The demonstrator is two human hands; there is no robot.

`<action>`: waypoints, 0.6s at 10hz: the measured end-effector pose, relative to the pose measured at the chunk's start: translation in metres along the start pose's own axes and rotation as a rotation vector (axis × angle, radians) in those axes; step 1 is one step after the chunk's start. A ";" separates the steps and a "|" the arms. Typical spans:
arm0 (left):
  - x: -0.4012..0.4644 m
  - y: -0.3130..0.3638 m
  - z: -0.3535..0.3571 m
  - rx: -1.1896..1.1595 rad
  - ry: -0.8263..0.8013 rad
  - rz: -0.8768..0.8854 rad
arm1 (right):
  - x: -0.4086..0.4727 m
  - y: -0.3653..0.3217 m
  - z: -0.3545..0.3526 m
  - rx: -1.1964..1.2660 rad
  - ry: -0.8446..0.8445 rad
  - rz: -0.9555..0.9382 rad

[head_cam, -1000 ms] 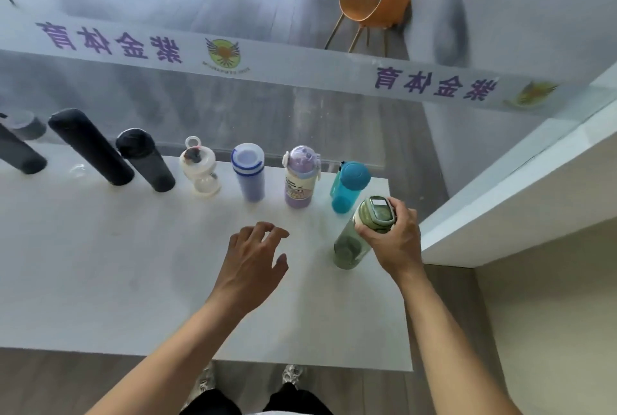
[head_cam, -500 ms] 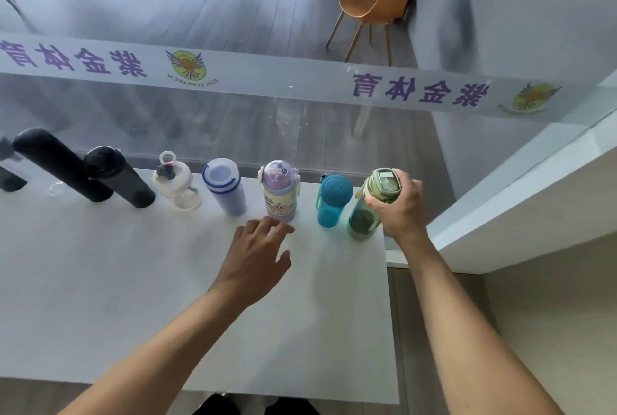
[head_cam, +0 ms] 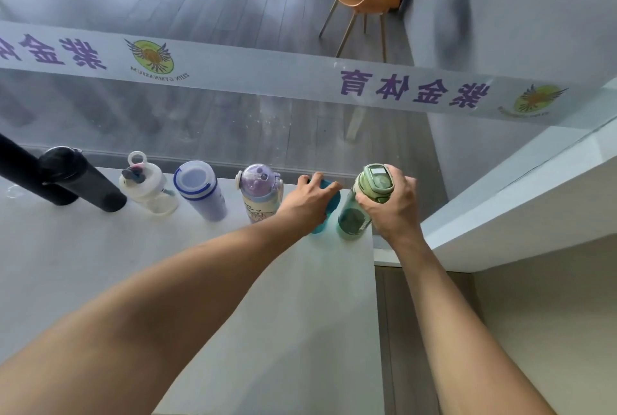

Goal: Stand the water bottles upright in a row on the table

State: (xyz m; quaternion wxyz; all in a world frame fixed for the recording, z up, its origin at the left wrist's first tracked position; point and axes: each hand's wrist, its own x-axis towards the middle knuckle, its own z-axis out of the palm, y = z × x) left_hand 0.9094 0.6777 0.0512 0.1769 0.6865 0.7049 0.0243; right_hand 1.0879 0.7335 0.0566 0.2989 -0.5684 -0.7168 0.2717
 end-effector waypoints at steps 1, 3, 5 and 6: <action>0.002 -0.005 0.005 -0.024 0.014 0.014 | -0.002 0.000 -0.001 -0.011 0.011 0.002; 0.000 -0.002 0.002 0.011 0.007 -0.014 | -0.007 -0.004 -0.002 -0.009 -0.015 0.019; -0.011 -0.002 -0.003 0.120 0.085 0.024 | -0.013 -0.004 -0.011 -0.016 -0.076 0.019; -0.024 0.003 -0.016 0.091 0.193 0.045 | -0.018 -0.009 -0.015 -0.027 -0.043 -0.008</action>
